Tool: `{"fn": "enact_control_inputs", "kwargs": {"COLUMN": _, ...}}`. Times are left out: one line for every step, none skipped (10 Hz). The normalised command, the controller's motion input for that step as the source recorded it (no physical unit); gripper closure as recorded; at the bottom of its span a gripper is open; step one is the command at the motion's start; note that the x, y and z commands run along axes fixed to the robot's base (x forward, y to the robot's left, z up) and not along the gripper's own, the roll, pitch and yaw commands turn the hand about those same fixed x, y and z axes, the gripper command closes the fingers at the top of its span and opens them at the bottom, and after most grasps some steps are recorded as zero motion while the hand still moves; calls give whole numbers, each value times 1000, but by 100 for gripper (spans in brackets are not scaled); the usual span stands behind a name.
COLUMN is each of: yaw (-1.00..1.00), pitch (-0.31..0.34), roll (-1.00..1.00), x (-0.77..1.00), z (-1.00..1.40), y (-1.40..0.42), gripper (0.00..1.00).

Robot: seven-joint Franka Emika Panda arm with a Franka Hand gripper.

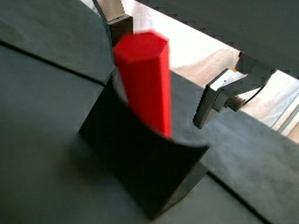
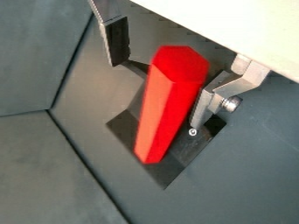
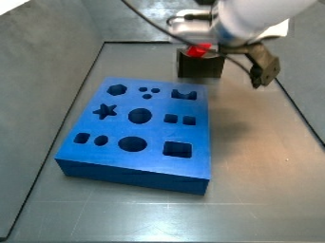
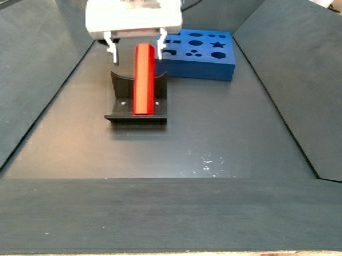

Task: Pick up the hexagon object. Move up. Place the hexagon object on the fixture. Regrasp the hexagon object. Move to above the board. Insert the hexagon object.
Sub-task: Regrasp the hexagon object, then move to above the board.

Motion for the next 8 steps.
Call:
{"fn": "enact_control_inputs", "kwargs": {"yaw": 0, "pitch": 0, "roll": 0, "x": 0, "z": 0, "y": 0, "gripper": 100}}
{"fn": "enact_control_inputs", "kwargs": {"yaw": -133, "pitch": -12, "roll": 271, "x": -98, "z": 1000, "y": 21, "gripper": 100}}
{"fn": "enact_control_inputs", "kwargs": {"yaw": -135, "pitch": -16, "roll": 260, "x": -98, "z": 1000, "y": 20, "gripper": 100}}
{"fn": "enact_control_inputs", "kwargs": {"yaw": -125, "pitch": -25, "roll": 184, "x": -98, "z": 1000, "y": 20, "gripper": 100}}
{"fn": "enact_control_inputs", "kwargs": {"yaw": -117, "pitch": -7, "roll": 126, "x": -95, "z": 1000, "y": 22, "gripper": 100}}
{"fn": "enact_control_inputs", "kwargs": {"yaw": -113, "pitch": 11, "roll": 90, "x": -93, "z": 1000, "y": 21, "gripper": 100}}
{"fn": "enact_control_inputs", "kwargs": {"yaw": -97, "pitch": 62, "roll": 37, "x": -92, "z": 1000, "y": 19, "gripper": 100}}
{"fn": "enact_control_inputs", "kwargs": {"yaw": -81, "pitch": 98, "roll": 4, "x": -91, "z": 1000, "y": 18, "gripper": 100}}
